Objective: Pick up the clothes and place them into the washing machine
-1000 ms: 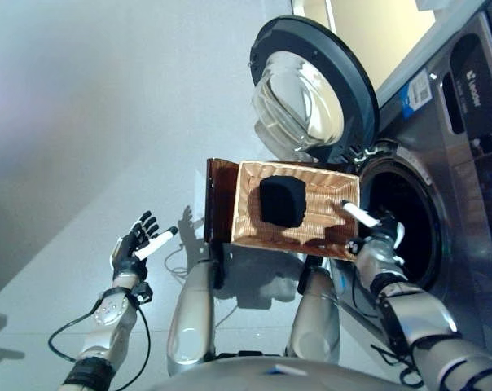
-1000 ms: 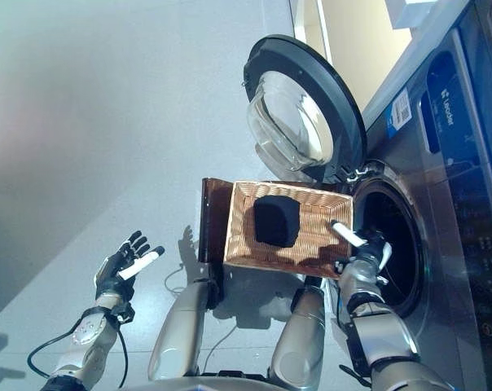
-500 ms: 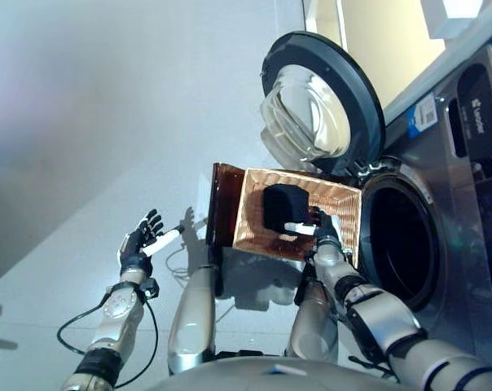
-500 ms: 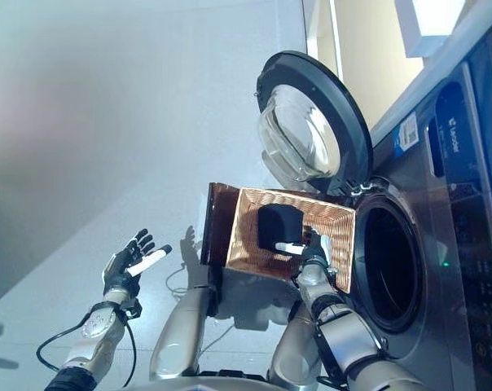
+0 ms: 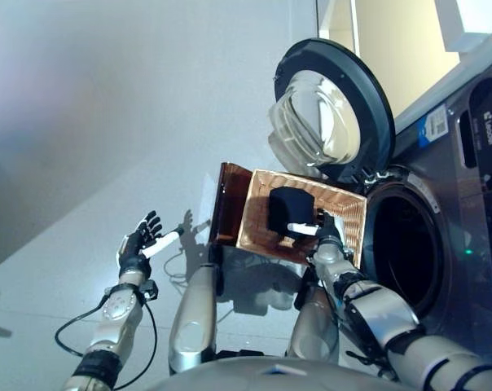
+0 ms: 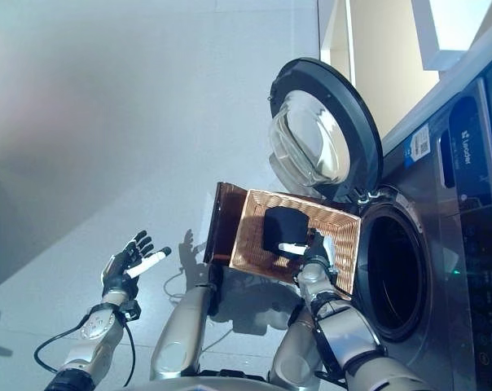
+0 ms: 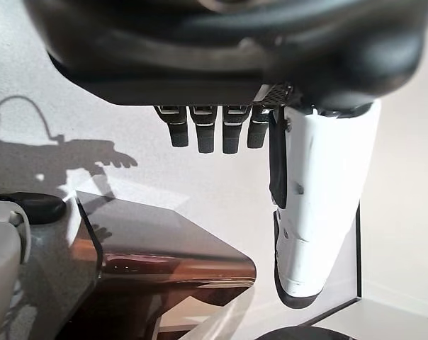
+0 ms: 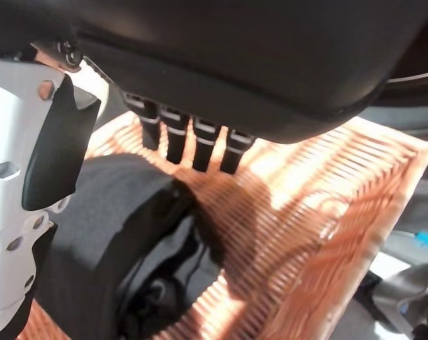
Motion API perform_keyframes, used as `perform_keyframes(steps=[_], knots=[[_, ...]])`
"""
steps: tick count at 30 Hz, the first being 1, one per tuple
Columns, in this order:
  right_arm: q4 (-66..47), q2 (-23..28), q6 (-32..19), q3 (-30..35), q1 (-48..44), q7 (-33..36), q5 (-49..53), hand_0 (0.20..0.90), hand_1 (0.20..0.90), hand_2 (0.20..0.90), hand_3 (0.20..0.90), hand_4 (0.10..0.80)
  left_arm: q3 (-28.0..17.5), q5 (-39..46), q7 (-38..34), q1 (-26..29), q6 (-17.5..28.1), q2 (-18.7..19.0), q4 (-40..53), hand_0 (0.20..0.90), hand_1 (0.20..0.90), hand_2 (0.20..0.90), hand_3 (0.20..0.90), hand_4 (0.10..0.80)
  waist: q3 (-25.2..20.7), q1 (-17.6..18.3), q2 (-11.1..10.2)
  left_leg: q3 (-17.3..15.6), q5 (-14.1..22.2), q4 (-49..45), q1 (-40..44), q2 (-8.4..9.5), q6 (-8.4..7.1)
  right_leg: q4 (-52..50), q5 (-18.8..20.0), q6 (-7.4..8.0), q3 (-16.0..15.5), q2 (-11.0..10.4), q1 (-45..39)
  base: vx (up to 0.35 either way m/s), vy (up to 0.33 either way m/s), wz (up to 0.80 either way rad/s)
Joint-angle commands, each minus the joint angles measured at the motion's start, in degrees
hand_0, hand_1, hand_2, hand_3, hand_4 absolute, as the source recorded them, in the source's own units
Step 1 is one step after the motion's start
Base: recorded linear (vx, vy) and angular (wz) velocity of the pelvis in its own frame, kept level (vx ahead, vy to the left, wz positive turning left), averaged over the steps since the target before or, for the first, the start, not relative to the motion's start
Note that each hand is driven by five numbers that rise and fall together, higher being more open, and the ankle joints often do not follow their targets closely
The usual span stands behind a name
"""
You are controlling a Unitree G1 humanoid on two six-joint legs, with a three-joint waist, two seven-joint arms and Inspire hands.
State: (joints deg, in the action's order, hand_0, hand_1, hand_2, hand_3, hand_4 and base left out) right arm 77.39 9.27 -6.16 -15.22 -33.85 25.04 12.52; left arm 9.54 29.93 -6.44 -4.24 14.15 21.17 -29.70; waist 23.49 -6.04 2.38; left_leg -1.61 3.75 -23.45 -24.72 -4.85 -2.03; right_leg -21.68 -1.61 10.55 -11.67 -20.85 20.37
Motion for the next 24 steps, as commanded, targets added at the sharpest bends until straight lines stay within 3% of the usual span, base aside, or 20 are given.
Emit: perform_keyframes(steps=[1, 8, 13, 18, 24], knots=[[-1.3, -1.71, -1.8, 1.3, -1.14, 1.37, 1.2, 0.9, 0.9, 0.9, 0.9, 0.8, -3.11, -1.31, -0.9, -1.24, 3.72, 6.07, 4.33, 0.9, 0.9, 0.9, 0.9, 0.8, -2.51, -1.85, -2.56, 4.32, -1.83, -0.93, -2.77, -3.67, -7.54, 7.68, 10.4, 4.45, 1.98, -6.29, -2.78, 0.002, -0.008, 0.05], [0.43, -2.43, -0.22, 1.16, -3.04, 2.06, -0.17, 0.9, 0.9, 0.9, 0.9, 0.8, -3.08, -0.83, -1.36, -1.62, 3.55, 7.1, 6.4, 0.9, 0.9, 0.9, 0.9, 0.8, -1.11, -2.91, -2.04, 5.12, -0.67, -4.19, -4.83, -3.25, -7.24, 5.23, 9.45, 4.37, 2.16, -6.52, -1.65, -0.022, 0.007, 0.07], [2.27, -1.09, 1.23, 2.55, -5.39, 2.91, -1.26, 0.9, 0.9, 0.9, 0.9, 0.8, -3.05, -0.25, -1.22, -2.29, 3.42, 8.25, 8.7, 0.9, 0.9, 0.9, 0.9, 0.8, 0.68, -3.6, -0.54, 5.92, 1.3, -8.88, -7.05, -2.93, -6.82, 0.22, 6.83, 4.04, 3.31, -6.84, 0.65, -0.021, 0.031, 0.13], [1.6, -0.92, 1.17, 1.96, -6.58, 2.98, -1.99, 0.9, 0.9, 0.9, 0.9, 0.8, -3.4, -0.34, -1.74, -1.76, 3.34, 8.17, 7.06, 0.9, 0.9, 0.9, 0.9, 0.8, 1.36, -3.77, -0.39, 6.17, 2.71, -11.94, -8.42, -3.07, -6.52, -3.4, 5.0, 3.76, 4.44, -7.07, 2.81, 0.0, 0.026, -0.01], [3.92, 0.31, 3.99, 0.8, -7.0, 5.15, -7.86, 0.9, 0.9, 0.9, 0.9, 0.8, -2.78, -0.28, -2.02, -2.34, 3.5, 8.31, 8.86, 0.9, 0.9, 0.9, 0.9, 0.8, 1.57, -4.22, 0.17, 6.44, 3.34, -13.54, -9.73, -2.81, -6.29, -5.17, 4.06, 3.65, 4.68, -7.33, 3.86, 0.001, 0.009, -0.02]])
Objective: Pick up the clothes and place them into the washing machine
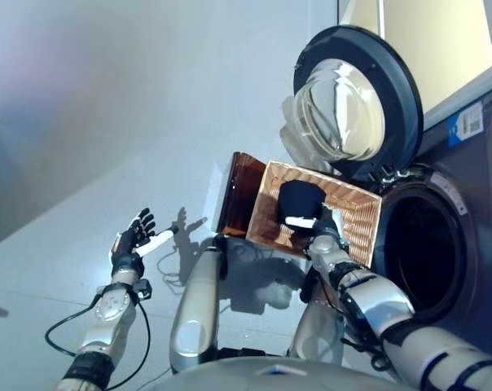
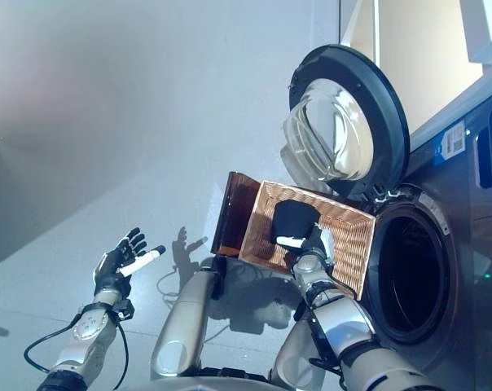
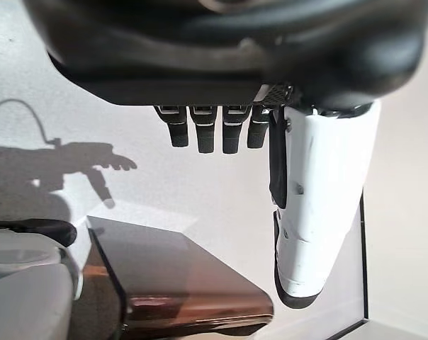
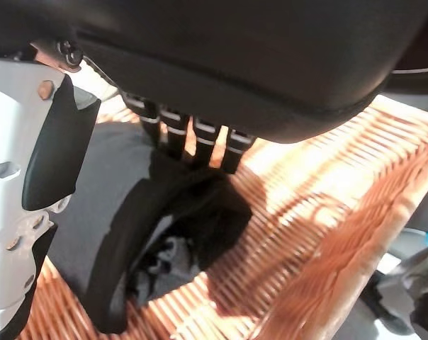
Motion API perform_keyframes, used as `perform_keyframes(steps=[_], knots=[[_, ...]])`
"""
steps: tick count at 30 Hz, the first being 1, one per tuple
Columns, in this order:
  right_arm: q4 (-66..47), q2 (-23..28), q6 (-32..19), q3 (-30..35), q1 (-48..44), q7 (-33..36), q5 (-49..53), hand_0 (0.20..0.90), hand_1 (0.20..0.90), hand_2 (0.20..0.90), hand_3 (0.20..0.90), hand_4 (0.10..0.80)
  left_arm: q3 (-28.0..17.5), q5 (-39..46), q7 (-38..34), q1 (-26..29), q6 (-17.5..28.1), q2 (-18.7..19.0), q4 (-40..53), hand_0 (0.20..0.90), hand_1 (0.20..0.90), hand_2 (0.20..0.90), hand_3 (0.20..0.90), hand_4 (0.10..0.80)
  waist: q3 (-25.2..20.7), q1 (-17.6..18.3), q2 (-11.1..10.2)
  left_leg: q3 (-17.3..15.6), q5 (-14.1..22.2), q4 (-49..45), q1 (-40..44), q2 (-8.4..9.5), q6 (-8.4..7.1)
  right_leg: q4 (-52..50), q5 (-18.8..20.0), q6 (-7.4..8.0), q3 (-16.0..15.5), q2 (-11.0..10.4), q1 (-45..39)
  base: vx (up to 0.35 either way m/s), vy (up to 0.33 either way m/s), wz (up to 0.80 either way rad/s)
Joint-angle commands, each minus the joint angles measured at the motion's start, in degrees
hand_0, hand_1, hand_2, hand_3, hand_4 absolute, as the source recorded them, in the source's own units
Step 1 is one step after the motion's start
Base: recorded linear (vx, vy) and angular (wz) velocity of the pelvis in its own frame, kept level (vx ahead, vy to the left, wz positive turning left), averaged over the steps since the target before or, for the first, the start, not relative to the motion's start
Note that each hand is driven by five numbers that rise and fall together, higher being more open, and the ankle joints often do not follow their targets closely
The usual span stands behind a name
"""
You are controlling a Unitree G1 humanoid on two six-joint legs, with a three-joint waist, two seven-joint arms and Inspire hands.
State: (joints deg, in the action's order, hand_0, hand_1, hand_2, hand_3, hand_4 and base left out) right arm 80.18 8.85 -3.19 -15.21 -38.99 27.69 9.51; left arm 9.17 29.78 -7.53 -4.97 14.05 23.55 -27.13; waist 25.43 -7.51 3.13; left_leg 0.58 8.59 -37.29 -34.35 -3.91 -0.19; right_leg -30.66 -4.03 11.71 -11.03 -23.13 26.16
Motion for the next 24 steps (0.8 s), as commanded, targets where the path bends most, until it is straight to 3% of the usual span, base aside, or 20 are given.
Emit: perform_keyframes(steps=[1, 6, 10, 24], knots=[[1.89, 1.06, 2.25, 0.38, -1.97, 3.59, -6.76, 0.9, 0.9, 0.9, 0.9, 0.8, -2.28, -0.1, -0.93, -1.79, 3.59, 6.09, 6.68, 0.9, 0.9, 0.9, 0.9, 0.8, -0.45, -2.87, -0.43, 4.26, -1.44, 0.15, -0.29, -3.68, -8.11, 3.65, 6.39, 2.52, 3.95, -5.08, -1.91, 0.0, 0.0, 0.0], [3.47, 1.8, 5.39, -0.3, -3.81, 7.54, -13.31, 0.9, 0.9, 0.9, 0.9, 0.8, -1.26, -0.67, -1.51, -1.18, 3.59, 6.29, 5.23, 0.9, 0.9, 0.9, 0.9, 0.8, -0.49, -2.96, 0.29, 4.67, -0.84, -1.22, -1.39, -3.62, -7.91, 2.13, 5.88, 2.5, 4.62, -5.2, -0.88, -0.001, 0.006, 0.03], [3.79, 2.26, 6.31, 1.14, -4.26, 9.19, -12.98, 0.9, 0.9, 0.9, 0.9, 0.8, -0.76, -0.85, -1.87, -1.3, 3.65, 6.42, 5.52, 0.9, 0.9, 0.9, 0.9, 0.8, -0.74, -3.03, 0.46, 4.54, -0.72, -1.33, -1.69, -3.67, -7.9, 1.95, 5.75, 2.47, 4.82, -5.23, -0.35, 0.011, 0.012, 0.06], [1.64, 1.25, 3.07, 4.73, -4.55, 14.69, -7.33, 0.9, 0.9, 0.9, 0.9, 0.8, -0.61, -1.67, -3.97, -0.82, 4.18, 7.0, 4.58, 0.9, 0.9, 0.9, 0.9, 0.8, -1.35, -2.7, 0.1, 4.44, -0.54, -1.32, -2.11, -3.42, -7.72, 1.85, 6.13, 2.76, 4.62, -5.37, -0.12, 0.0, 0.0, 0.0]])
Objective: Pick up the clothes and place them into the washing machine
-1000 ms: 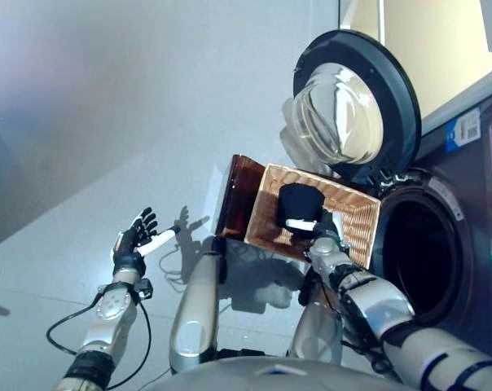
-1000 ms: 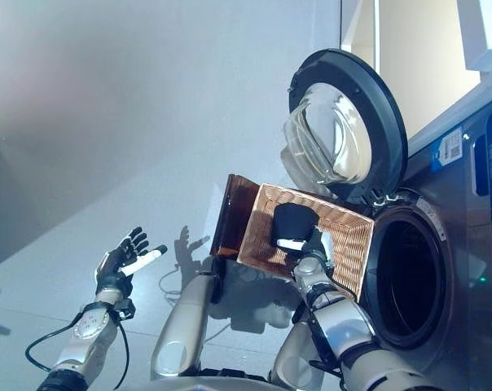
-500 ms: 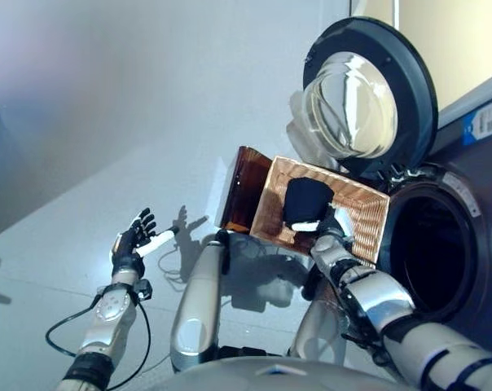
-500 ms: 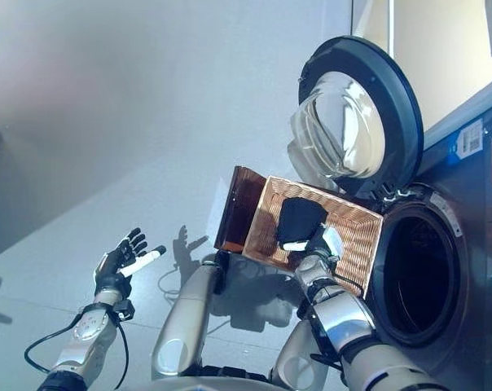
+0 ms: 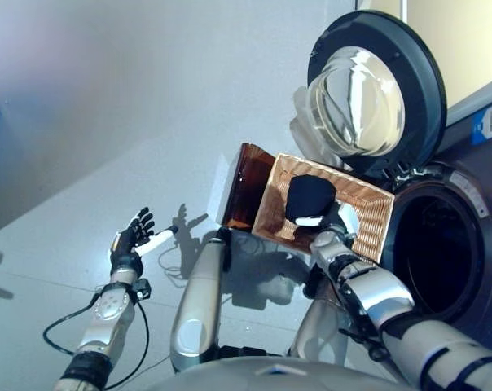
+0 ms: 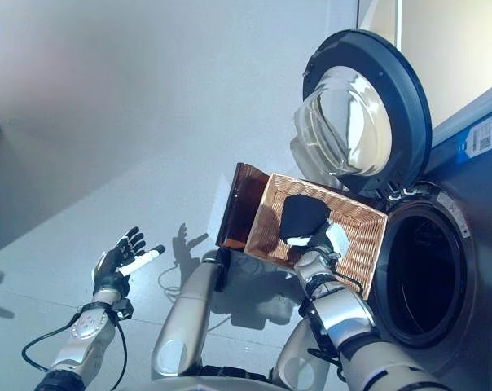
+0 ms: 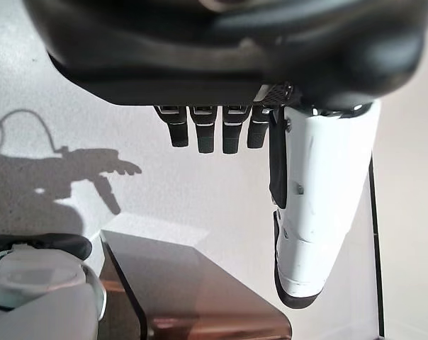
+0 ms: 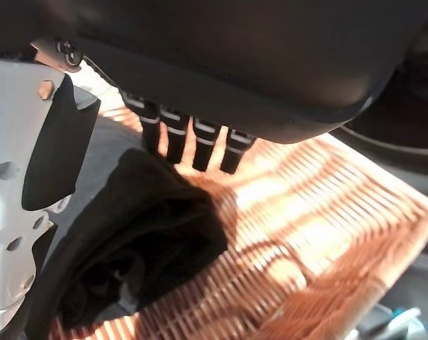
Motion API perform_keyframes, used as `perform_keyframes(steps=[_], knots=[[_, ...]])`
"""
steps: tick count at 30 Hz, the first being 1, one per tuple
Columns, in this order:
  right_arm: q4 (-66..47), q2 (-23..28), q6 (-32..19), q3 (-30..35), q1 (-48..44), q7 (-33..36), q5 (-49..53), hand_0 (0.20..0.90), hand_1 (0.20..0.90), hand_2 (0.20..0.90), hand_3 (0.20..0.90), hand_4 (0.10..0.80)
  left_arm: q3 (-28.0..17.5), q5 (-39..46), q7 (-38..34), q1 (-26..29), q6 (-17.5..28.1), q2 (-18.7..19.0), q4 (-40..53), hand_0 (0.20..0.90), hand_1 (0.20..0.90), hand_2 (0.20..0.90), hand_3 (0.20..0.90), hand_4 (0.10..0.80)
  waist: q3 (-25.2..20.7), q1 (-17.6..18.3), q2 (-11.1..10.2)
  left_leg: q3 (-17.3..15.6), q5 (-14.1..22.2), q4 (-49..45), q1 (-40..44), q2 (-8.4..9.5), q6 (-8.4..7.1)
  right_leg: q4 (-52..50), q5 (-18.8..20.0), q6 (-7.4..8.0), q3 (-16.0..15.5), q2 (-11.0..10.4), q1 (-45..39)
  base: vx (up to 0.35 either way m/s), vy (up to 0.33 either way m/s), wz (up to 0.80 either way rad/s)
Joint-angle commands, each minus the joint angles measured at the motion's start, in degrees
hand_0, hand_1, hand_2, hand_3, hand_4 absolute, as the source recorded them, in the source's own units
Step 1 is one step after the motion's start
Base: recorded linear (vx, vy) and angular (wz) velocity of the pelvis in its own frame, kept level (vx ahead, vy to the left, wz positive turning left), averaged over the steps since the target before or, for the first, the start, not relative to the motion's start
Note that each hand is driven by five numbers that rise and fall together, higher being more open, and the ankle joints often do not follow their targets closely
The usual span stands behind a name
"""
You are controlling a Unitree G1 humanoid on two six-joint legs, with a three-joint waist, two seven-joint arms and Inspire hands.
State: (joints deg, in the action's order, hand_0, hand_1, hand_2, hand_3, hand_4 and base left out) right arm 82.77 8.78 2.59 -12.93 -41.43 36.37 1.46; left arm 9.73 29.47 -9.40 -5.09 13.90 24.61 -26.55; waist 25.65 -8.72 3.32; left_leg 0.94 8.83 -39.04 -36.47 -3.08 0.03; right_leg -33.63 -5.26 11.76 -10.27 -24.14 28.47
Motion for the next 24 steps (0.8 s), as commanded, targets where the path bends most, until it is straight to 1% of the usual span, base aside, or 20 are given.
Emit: perform_keyframes(steps=[1, 6, 11, 15, 24], knots=[[-0.95, 1.32, -2.7, 2.45, -2.1, 6.01, 0.72, 0.9, 0.9, 0.9, 0.9, 0.8, -1.18, -1.35, -2.1, -0.69, 4.33, 5.95, 4.01, 0.9, 0.9, 0.9, 0.9, 0.8, -1.57, -1.49, -0.09, 4.08, -0.79, 0.43, 0.01, -4.24, -7.94, 4.81, 7.36, 2.71, 3.85, -4.37, -2.42, 0.0, 0.0, 0.0], [-1.44, 1.1, -3.48, 2.85, -1.92, 7.7, 1.2, 0.9, 0.9, 0.9, 0.9, 0.8, -1.06, -1.64, -2.82, -0.74, 4.63, 5.99, 3.57, 0.9, 0.9, 0.9, 0.9, 0.8, -1.5, -1.28, -0.23, 4.05, -1.02, 0.8, -0.01, -4.39, -7.98, 5.17, 7.38, 2.71, 3.75, -4.33, -2.49, 0.0, 0.0, 0.0], [-1.53, 1.16, -3.62, 2.73, -2.47, 7.63, 1.03, 0.9, 0.9, 0.9, 0.9, 0.8, -0.65, -1.66, -2.93, -0.51, 4.9, 6.1, 3.31, 0.9, 0.9, 0.9, 0.9, 0.8, -1.29, -1.22, -0.24, 4.19, -0.83, 0.3, -0.38, -4.27, -7.92, 4.44, 7.19, 2.62, 4.06, -4.31, -1.92, 0.0, 0.0, 0.0], [-2.18, 1.32, -5.06, 2.29, -3.45, 4.49, 2.52, 0.9, 0.9, 0.9, 0.9, 0.8, -1.01, -1.58, -2.77, -0.61, 5.08, 6.19, 3.41, 0.9, 0.9, 0.9, 0.9, 0.8, -1.1, -1.29, -0.31, 4.03, -0.78, 0.0, -0.59, -4.34, -7.91, 3.97, 7.0, 2.46, 4.47, -4.31, -1.34, 0.0, 0.0, 0.0], [-1.4, 5.3, -5.21, 3.42, -5.89, 3.94, 3.84, 0.9, 0.9, 0.9, 0.9, 0.8, -1.32, -1.34, -1.78, -1.5, 5.53, 7.42, 4.36, 0.9, 0.9, 0.9, 0.9, 0.8, -0.89, -1.75, 0.28, 4.37, -0.59, -1.29, -2.13, -4.07, -7.59, 2.15, 6.42, 2.33, 4.83, -4.49, 0.38, -0.006, 0.001, 0.01]])
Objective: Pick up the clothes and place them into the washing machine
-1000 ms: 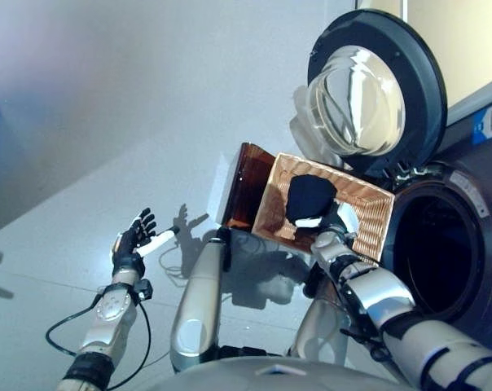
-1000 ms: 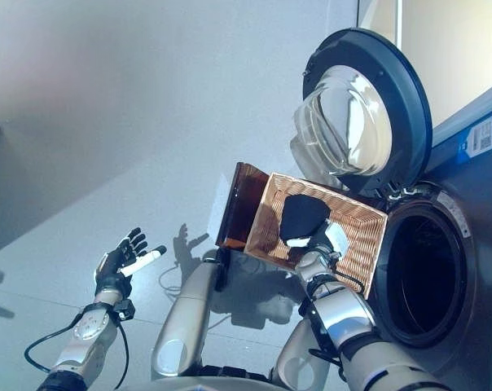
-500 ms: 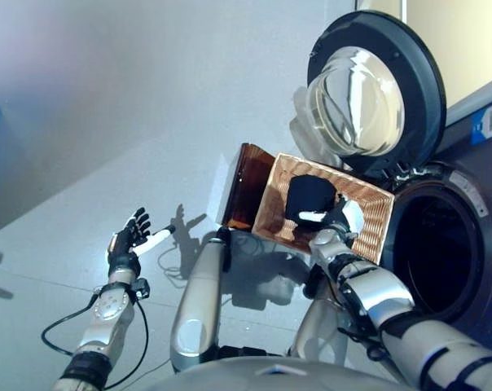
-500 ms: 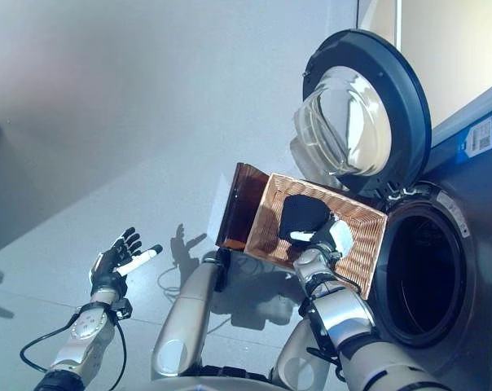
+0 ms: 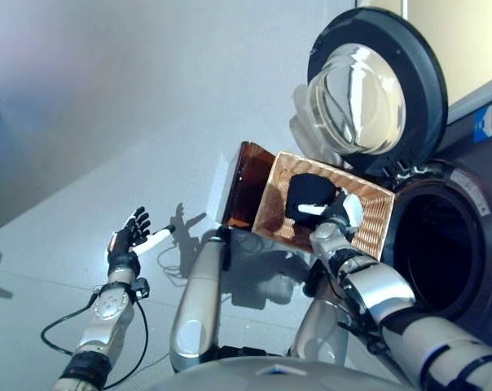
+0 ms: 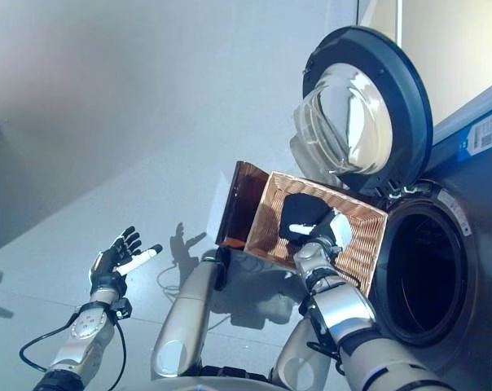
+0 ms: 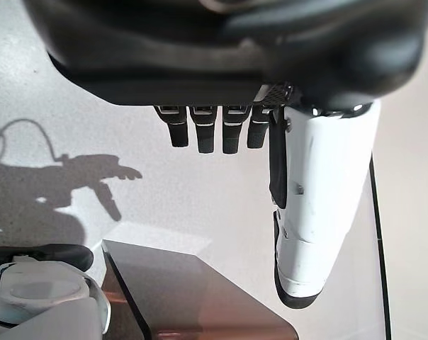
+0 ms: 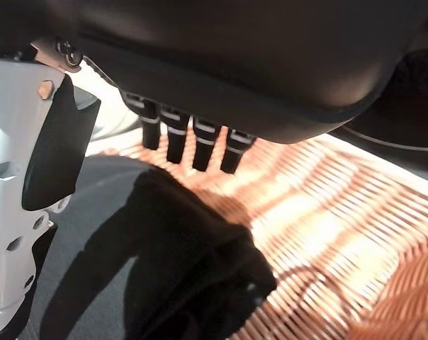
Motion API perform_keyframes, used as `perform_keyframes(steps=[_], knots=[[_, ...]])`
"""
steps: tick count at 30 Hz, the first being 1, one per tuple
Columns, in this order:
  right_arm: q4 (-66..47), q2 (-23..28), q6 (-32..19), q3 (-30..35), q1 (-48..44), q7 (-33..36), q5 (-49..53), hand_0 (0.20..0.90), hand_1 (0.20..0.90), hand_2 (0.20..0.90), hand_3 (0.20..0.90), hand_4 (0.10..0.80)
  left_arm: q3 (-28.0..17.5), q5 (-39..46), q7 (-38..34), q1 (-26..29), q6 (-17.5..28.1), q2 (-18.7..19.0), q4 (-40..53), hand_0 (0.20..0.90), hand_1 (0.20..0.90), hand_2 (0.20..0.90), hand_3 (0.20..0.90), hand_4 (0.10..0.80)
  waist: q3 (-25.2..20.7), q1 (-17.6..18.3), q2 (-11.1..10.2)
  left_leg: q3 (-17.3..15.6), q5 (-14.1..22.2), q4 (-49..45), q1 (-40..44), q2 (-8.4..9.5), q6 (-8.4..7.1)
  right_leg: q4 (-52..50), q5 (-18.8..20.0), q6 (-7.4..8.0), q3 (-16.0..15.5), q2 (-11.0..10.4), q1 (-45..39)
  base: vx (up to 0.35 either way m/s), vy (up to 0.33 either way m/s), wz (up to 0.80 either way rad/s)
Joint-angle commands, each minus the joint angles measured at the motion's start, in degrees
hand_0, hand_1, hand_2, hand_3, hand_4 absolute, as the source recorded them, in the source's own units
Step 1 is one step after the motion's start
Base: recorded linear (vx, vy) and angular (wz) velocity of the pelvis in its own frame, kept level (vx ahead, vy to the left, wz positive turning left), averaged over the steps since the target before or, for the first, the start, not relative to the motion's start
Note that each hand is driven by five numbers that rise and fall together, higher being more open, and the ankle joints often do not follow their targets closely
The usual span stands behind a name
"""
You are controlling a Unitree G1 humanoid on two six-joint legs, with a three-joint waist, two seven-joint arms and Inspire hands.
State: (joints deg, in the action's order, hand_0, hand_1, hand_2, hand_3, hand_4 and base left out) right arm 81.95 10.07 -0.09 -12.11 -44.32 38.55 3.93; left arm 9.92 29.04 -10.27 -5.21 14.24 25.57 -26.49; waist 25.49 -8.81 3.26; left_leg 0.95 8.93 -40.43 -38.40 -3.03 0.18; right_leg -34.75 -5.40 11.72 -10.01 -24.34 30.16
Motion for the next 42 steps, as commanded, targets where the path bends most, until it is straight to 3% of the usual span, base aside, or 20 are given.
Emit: perform_keyframes(steps=[1, 12, 21, 42], knots=[[-0.62, 4.29, -2.73, 2.64, -3.24, 1.49, 1.66, 0.9, 0.9, 0.9, 0.9, 0.8, -1.73, -0.8, -0.7, -1.6, 5.27, 6.62, 4.37, 0.9, 0.9, 0.9, 0.9, 0.8, -0.88, -1.75, 0.35, 4.36, -0.76, 0.26, -0.2, -4.11, -7.76, 3.2, 6.48, 2.4, 4.5, -4.27, -1.24, 0.0, 0.0, 0.0], [-0.16, 4.84, -3.09, 2.34, -4.04, -0.22, 2.77, 0.9, 0.9, 0.9, 0.9, 0.8, -2.08, -0.46, 0.09, -1.92, 5.14, 7.23, 4.28, 0.9, 0.9, 0.9, 0.9, 0.8, -0.86, -2.27, 0.24, 4.46, -1.49, 0.64, -1.31, -3.88, -7.78, 3.36, 6.87, 2.46, 3.88, -4.42, -0.65, 0.0, 0.0, 0.0], [-3.51, 4.37, -6.66, 2.42, -1.9, -3.76, 6.93, 0.9, 0.9, 0.9, 0.9, 0.8, -3.38, -0.45, 0.59, -2.11, 5.05, 6.92, 3.62, 0.9, 0.9, 0.9, 0.9, 0.8, -0.91, -2.19, -0.12, 5.05, -0.55, -1.67, -2.47, -3.69, -7.44, 0.65, 5.58, 2.19, 4.44, -4.47, 0.62, 0.008, 0.008, 0.08], [-0.24, 6.1, -3.67, 1.72, -2.8, -3.67, 3.32, 0.9, 0.9, 0.9, 0.9, 0.8, -3.73, 0.53, 1.07, -3.38, 4.72, 7.28, 6.86, 0.9, 0.9, 0.9, 0.9, 0.8, -0.74, -2.63, 0.65, 5.5, 2.58, -8.16, -6.07, -3.53, -6.91, -6.41, 1.53, 1.41, 7.01, -4.75, 4.84, 0.0, 0.0, 0.0]])
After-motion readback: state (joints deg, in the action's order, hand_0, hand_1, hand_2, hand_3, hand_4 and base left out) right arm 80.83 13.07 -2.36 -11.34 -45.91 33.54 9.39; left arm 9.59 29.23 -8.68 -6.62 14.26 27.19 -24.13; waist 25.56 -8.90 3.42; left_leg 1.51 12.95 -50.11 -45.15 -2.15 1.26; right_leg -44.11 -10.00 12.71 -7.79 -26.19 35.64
